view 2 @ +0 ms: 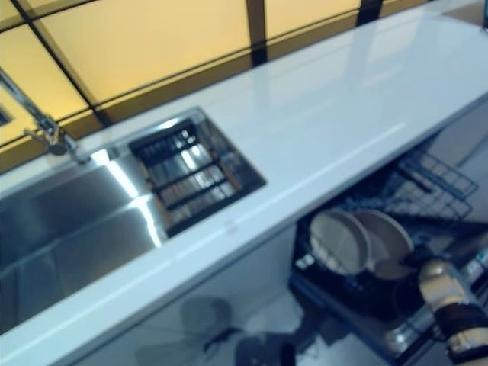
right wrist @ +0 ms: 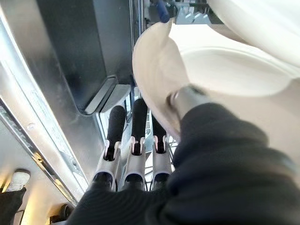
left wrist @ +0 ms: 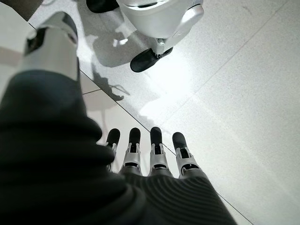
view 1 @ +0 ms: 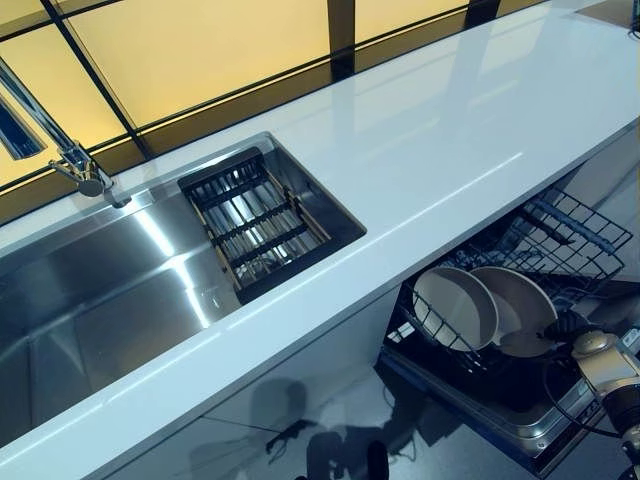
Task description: Take plates into dishwasher
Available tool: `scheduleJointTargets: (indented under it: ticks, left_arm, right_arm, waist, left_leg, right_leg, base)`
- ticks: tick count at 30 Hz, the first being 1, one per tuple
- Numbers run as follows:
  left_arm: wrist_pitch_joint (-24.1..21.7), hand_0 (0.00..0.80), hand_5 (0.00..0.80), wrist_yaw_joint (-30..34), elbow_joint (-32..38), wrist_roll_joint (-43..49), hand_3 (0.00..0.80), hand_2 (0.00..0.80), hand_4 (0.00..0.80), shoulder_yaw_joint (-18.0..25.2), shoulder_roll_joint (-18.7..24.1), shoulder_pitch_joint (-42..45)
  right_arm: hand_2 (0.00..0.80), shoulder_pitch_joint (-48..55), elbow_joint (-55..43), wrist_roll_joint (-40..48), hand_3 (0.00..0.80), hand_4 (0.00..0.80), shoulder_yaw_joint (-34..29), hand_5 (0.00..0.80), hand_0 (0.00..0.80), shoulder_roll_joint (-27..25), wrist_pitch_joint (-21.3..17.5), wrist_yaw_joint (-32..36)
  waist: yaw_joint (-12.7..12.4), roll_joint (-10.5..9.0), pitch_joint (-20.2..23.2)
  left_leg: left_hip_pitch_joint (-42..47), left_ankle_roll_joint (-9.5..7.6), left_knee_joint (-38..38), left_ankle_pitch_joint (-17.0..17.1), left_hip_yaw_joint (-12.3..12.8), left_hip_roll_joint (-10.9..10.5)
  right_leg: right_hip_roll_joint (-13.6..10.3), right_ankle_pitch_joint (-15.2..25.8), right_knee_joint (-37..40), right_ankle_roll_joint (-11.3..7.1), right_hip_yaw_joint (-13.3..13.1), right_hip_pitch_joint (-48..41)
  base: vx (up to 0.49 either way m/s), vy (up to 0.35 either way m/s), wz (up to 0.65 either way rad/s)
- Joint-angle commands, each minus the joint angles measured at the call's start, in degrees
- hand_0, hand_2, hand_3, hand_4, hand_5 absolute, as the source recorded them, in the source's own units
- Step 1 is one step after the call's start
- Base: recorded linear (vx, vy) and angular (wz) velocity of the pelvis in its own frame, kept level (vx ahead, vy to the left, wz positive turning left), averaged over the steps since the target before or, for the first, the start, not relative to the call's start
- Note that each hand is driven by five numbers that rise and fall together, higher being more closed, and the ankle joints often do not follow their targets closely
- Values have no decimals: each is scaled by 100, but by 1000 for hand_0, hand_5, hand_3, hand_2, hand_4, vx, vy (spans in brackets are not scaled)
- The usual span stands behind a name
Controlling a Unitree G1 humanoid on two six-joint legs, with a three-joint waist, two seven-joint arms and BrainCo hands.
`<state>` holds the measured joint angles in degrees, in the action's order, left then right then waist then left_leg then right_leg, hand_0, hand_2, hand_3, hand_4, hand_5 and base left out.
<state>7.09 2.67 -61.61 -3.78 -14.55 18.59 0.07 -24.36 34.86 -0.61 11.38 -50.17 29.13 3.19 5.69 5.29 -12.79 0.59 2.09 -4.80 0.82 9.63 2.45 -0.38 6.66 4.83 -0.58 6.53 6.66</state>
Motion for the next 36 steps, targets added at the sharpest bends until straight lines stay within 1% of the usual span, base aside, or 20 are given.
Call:
scheduleJointTargets:
  ticks: [1, 8, 15, 27, 36]
  left_arm:
    - [103, 0, 0, -101, -275, 243, 0, 0, 0, 92, 268, -4]
    - [99, 0, 0, -111, -316, 219, 0, 0, 0, 80, 249, -34]
    - [71, 0, 0, -79, -320, 249, 0, 0, 0, 82, 257, 25]
    - [89, 0, 0, -54, -345, 318, 0, 0, 0, 153, 254, 79]
    - [102, 0, 0, -92, -353, 379, 0, 0, 0, 200, 266, 144]
  right_arm:
    - [0, 7, -69, 41, 0, 0, 251, 0, 0, 272, -1, 61]
    - [0, -130, 89, 303, 0, 0, 161, 0, 0, 230, 3, -68]
    - [0, -89, -2, 345, 0, 0, 22, 0, 0, 152, 57, -191]
    - [0, 10, -54, 267, 0, 0, -206, 0, 0, -77, 130, -177]
    - [0, 192, -28, 140, 0, 0, -441, 0, 0, -392, 244, -32]
  waist:
    - [-27, -402, 219]
    - [-59, -365, 218]
    - [-59, -398, 269]
    - [-30, -487, 377]
    - [-8, -615, 477]
  left_leg:
    - [16, 153, -20, -140, 103, -59]
    - [4, 166, -20, -122, 58, -55]
    - [23, 162, -20, -136, 55, -66]
    - [110, 143, -20, -175, 111, -63]
    - [188, 135, -20, -211, 165, -41]
  right_leg:
    - [-295, -31, 17, -760, -350, -218]
    - [-295, -47, 17, -738, -313, -239]
    - [-292, -57, 17, -743, -323, -254]
    - [-247, -71, 17, -738, -405, -314]
    - [-209, -80, 17, -745, -479, -373]
  base:
    - [0, 0, 0]
    - [0, 0, 0]
    - [0, 0, 0]
    - [3, 0, 0]
    - [4, 1, -1]
